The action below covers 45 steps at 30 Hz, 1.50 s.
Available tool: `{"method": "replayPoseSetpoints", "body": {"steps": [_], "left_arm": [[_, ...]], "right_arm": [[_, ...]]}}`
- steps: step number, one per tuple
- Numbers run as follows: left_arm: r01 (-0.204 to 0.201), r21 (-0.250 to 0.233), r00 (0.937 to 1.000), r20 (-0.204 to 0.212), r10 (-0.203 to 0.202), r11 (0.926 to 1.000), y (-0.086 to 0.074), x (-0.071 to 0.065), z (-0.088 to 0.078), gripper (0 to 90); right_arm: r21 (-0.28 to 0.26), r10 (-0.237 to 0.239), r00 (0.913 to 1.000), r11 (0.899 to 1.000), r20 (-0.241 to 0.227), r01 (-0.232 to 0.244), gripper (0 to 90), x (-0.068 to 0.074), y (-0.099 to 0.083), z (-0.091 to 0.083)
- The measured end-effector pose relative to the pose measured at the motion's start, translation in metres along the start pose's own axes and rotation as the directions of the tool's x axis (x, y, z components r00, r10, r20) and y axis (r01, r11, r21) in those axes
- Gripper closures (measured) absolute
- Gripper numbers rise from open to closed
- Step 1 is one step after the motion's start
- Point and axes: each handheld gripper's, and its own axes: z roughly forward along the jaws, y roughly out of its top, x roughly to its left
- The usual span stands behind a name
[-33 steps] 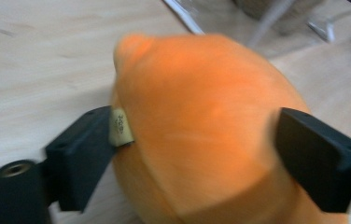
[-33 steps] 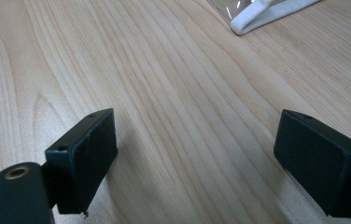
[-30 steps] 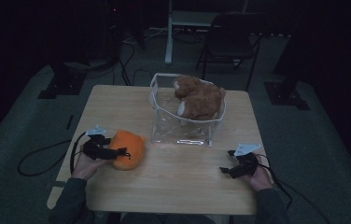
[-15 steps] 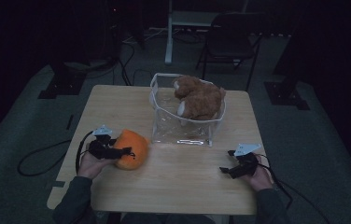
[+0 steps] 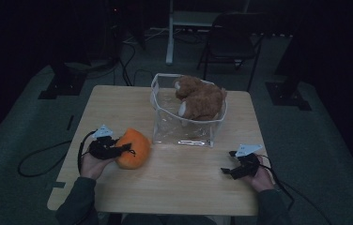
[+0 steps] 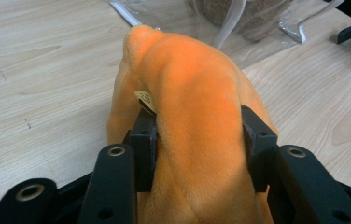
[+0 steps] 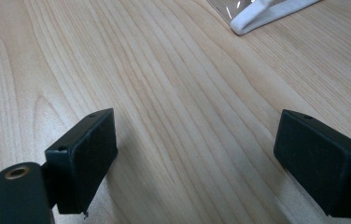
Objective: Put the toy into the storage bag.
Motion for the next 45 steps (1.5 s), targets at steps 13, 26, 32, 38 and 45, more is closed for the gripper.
{"method": "replayPoseSetpoints", "body": {"steps": [13, 26, 32, 38, 45], "left_arm": [[0.007, -0.07, 0.9992, -0.04, -0.009, 0.9975, 0.004, -0.001, -0.011, 62.0], [0.005, -0.12, 0.9996, -0.026, -0.008, 0.9928, 0.007, -0.002, -0.017, 61.8], [0.001, -0.136, 0.9997, -0.023, -0.005, 0.9907, 0.01, -0.004, -0.021, 61.7], [-0.007, -0.15, 0.9997, -0.023, 0.003, 0.9886, 0.014, -0.007, -0.026, 61.7], [-0.006, -0.17, 0.9998, -0.02, 0.003, 0.9855, 0.017, -0.008, -0.03, 61.8]], "right_arm": [[0.0, 0.0, 1.0, 1.0, 0.0, 0.0, 12.6, 0.0, 0.0, 0.0], [0.0, -0.002, 1.0, 1.0, 0.0, 0.002, 12.6, 0.0, 0.0, 0.0], [0.001, 0.0, 1.0, 1.0, 0.0, 0.0, 12.6, 0.0, 0.0, 0.0], [0.001, 0.0, 1.0, 1.0, 0.0, 0.0, 12.6, 0.0, 0.0, 0.0], [0.001, 0.0, 1.0, 1.0, 0.0, 0.0, 12.6, 0.0, 0.0, 0.0]]}}
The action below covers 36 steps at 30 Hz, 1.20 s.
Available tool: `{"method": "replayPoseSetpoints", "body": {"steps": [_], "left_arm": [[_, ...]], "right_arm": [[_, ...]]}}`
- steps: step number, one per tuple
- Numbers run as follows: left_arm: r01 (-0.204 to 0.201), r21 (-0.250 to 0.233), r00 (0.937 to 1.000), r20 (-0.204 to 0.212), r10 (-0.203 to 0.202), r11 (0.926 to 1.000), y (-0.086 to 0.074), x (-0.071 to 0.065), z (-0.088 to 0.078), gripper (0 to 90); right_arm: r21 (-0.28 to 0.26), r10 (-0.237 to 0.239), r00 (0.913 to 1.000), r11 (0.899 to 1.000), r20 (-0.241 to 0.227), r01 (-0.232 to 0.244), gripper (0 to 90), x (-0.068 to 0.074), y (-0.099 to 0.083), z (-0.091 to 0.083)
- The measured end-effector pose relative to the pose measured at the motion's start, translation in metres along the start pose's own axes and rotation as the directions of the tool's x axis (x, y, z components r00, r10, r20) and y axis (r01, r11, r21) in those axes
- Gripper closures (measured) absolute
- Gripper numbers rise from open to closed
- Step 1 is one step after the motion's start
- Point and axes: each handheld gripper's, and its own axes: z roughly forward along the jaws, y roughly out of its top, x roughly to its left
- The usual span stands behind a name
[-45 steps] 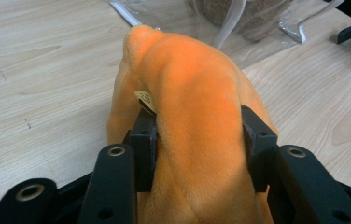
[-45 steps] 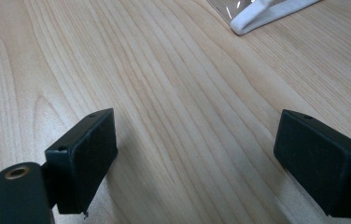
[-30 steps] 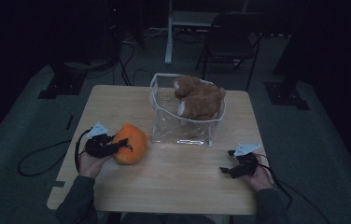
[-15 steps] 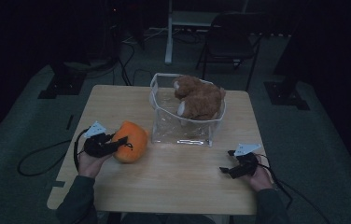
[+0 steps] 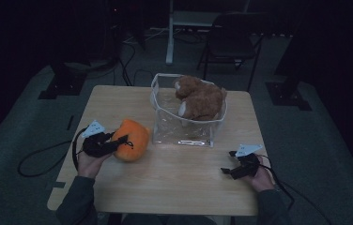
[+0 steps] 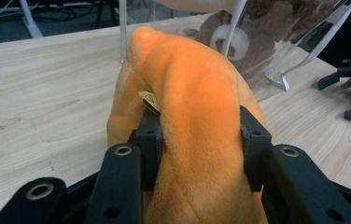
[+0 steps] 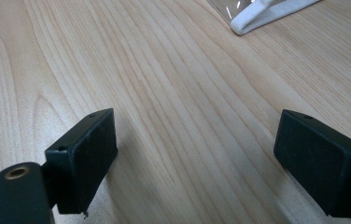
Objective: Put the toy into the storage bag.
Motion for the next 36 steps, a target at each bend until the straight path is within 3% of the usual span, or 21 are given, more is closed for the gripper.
{"method": "replayPoseSetpoints", "body": {"steps": [3, 23, 36], "left_arm": [[0.014, -0.023, 0.9997, 0.019, -0.014, 0.9996, 0.002, 0.002, -0.002, 61.8], [-0.017, -0.096, 0.9998, -0.016, 0.016, 0.9953, 0.025, -0.001, -0.014, 61.8], [-0.06, -0.117, 0.9981, -0.019, 0.058, 0.9914, 0.042, -0.005, -0.016, 61.8]], "right_arm": [[0.0, 0.001, 1.0, 1.0, 0.0, -0.001, 12.6, 0.0, 0.0, 0.0], [-0.001, 0.002, 1.0, 1.0, 0.0, -0.002, 12.6, 0.0, 0.0, 0.0], [-0.001, 0.002, 1.0, 1.0, -0.001, -0.002, 12.6, 0.0, 0.0, 0.0]]}}
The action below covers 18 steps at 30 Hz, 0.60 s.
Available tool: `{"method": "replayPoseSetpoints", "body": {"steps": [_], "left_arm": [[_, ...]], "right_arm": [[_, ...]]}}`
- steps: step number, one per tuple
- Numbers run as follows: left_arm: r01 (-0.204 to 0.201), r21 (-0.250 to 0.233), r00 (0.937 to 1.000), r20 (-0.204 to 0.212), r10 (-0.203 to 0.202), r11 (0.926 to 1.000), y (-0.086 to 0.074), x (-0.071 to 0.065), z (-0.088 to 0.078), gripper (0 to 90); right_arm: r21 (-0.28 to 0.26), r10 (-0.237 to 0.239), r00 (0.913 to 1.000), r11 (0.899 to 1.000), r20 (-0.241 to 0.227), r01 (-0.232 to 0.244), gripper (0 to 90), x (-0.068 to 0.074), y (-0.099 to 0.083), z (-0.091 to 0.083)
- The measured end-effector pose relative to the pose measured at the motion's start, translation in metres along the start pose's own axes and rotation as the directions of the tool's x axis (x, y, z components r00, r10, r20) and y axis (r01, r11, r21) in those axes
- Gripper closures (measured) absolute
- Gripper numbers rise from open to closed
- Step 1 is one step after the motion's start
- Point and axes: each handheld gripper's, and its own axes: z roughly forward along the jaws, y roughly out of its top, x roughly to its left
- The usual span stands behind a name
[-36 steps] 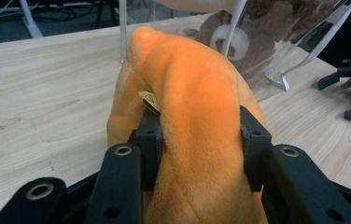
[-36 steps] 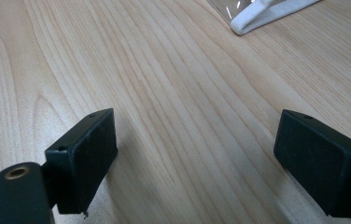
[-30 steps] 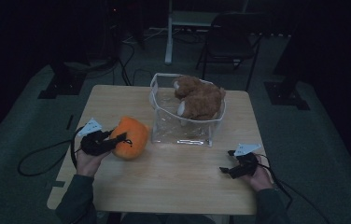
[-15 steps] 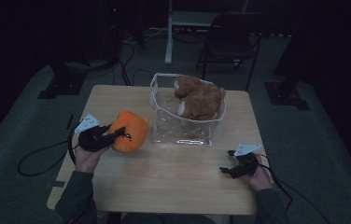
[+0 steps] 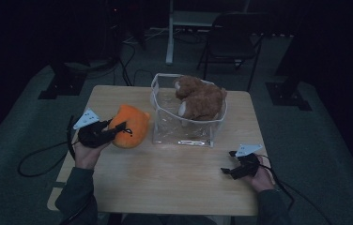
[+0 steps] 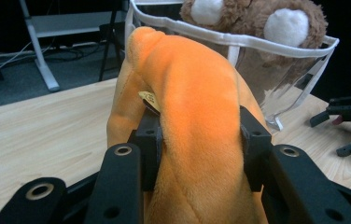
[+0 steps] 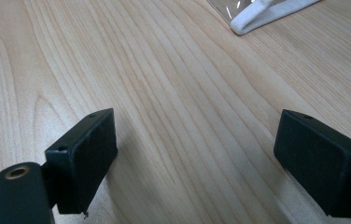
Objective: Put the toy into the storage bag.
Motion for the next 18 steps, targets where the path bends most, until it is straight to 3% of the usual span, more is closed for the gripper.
{"method": "replayPoseSetpoints", "body": {"steps": [18], "left_arm": [[-0.04, -0.033, 0.9992, -0.004, 0.039, 0.9987, 0.021, -0.002, -0.005, 61.7]], "right_arm": [[-0.001, -0.002, 1.0, 1.0, 0.0, 0.002, 12.6, 0.0, 0.0, 0.0]]}}
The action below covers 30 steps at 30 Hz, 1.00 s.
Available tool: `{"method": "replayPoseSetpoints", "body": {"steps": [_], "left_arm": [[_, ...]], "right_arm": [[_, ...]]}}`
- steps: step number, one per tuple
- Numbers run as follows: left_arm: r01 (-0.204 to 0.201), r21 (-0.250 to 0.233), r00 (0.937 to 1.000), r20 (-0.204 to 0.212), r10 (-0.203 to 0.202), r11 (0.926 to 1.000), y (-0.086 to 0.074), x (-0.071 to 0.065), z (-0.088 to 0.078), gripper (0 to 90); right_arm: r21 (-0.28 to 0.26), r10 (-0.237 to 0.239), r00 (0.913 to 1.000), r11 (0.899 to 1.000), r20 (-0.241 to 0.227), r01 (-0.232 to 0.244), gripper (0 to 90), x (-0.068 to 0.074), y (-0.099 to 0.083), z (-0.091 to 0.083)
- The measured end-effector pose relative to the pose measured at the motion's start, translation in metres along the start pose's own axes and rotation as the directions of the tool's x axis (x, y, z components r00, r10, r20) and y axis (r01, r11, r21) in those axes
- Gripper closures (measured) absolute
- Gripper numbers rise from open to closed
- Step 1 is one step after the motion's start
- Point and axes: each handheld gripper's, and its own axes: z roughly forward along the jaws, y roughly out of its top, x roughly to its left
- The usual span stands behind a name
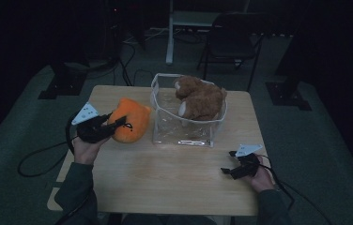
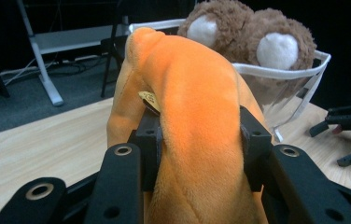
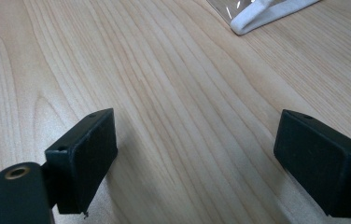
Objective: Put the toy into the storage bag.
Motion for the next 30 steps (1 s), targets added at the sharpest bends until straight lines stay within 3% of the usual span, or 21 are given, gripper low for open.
{"method": "replayPoseSetpoints", "body": {"steps": [30], "left_arm": [[-0.036, -0.055, 0.9993, 0.004, 0.036, 0.9978, 0.034, 0.002, 0.001, 61.7]], "right_arm": [[0.0, -0.002, 1.0, 1.0, 0.001, 0.002, 12.6, 0.0, 0.0, 0.0]]}}
